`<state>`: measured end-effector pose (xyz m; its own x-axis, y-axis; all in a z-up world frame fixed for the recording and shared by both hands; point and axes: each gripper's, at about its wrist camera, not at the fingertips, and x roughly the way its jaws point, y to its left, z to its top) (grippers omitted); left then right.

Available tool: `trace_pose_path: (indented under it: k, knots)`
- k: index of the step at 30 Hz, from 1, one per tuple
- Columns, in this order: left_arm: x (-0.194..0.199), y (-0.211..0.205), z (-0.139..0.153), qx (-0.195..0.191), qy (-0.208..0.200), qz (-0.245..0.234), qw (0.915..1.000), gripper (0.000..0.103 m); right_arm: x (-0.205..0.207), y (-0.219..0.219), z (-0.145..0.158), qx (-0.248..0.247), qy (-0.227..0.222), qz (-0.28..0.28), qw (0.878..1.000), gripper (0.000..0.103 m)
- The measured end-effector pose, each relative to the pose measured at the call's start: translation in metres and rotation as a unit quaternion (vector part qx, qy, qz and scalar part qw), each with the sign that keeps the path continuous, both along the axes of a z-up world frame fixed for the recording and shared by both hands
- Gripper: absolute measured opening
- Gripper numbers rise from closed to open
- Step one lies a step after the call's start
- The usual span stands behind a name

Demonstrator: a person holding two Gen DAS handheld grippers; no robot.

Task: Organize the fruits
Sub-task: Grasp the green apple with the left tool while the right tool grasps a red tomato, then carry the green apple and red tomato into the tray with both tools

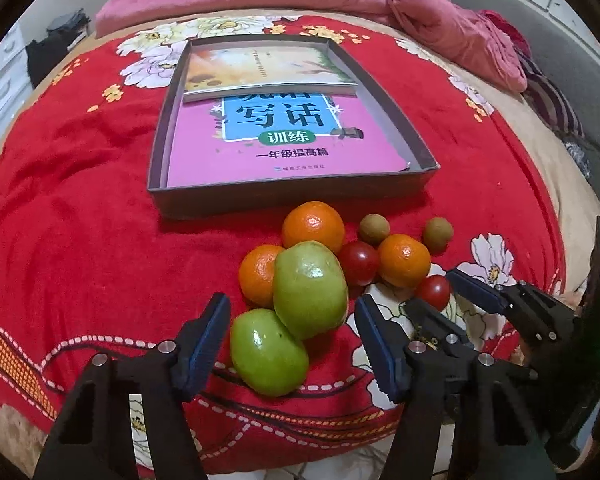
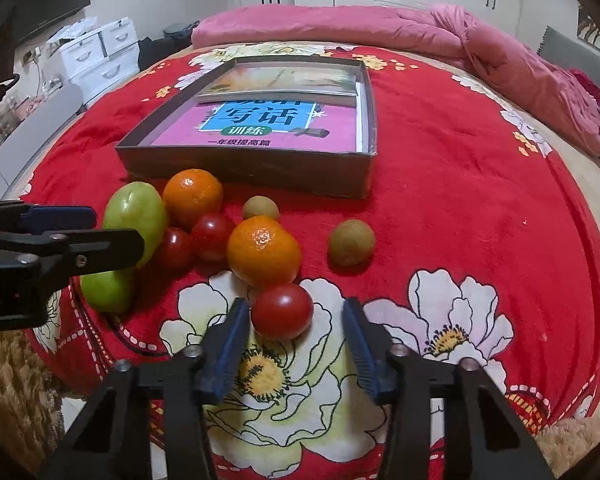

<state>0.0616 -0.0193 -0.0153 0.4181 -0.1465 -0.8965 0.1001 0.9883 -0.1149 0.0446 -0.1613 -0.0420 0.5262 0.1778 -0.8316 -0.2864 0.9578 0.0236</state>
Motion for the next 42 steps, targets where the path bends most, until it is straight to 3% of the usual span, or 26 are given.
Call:
trace_pose_path:
  k: [3, 6, 17, 26, 27, 28, 29, 33, 36, 39, 41, 42]
  knots:
    - [0.002, 0.002, -0.001, -0.017, 0.004, -0.002, 0.9998, 0.052, 0.003, -0.002, -0.001, 0.004, 0.004, -0.001, 1.000, 0.033]
    - [0.004, 0.001, -0.001, -0.028, 0.005, -0.005, 0.9996, 0.042, 0.006, -0.007, 0.000, 0.020, 0.010, -0.004, 1.000, 0.031]
    - [0.007, 0.011, 0.009, -0.057, -0.001, 0.008, 0.9983, 0.041, 0.006, -0.024, 0.013, 0.064, 0.000, -0.022, 0.998, 0.031]
    - [0.014, 0.027, 0.032, -0.061, -0.034, 0.023, 0.9973, 0.039, 0.006, -0.023, 0.038, 0.072, -0.057, -0.007, 0.996, 0.031]
    - [0.015, 0.029, 0.033, -0.062, -0.036, 0.025, 0.9971, 0.037, 0.006, -0.023, 0.040, 0.074, -0.063, -0.005, 0.995, 0.031]
    - [0.015, 0.031, 0.035, -0.063, -0.040, 0.027, 0.9969, 0.026, 0.007, -0.023, 0.042, 0.076, -0.067, -0.003, 0.995, 0.031]
    - [0.017, 0.032, 0.037, -0.062, -0.044, 0.028, 0.9967, 0.023, 0.008, -0.024, 0.045, 0.078, -0.072, -0.003, 0.994, 0.031]
    - [0.024, 0.036, 0.039, -0.060, -0.050, 0.028, 0.9966, 0.023, 0.015, -0.025, 0.049, 0.085, -0.081, -0.003, 0.993, 0.031]
    - [0.028, 0.037, 0.024, -0.052, -0.035, 0.027, 0.9976, 0.023, 0.021, -0.025, 0.049, 0.088, -0.084, -0.004, 0.993, 0.031]
    - [0.020, 0.042, 0.020, -0.075, -0.035, 0.018, 0.9964, 0.023, 0.022, -0.027, 0.047, 0.091, -0.085, -0.006, 0.992, 0.031]
    - [0.014, 0.043, 0.024, -0.083, -0.039, 0.010, 0.9957, 0.026, 0.022, -0.029, 0.047, 0.093, -0.083, -0.007, 0.992, 0.031]
    - [0.012, 0.043, 0.025, -0.081, -0.043, 0.009, 0.9957, 0.032, 0.022, -0.029, 0.047, 0.095, -0.083, -0.009, 0.992, 0.031]
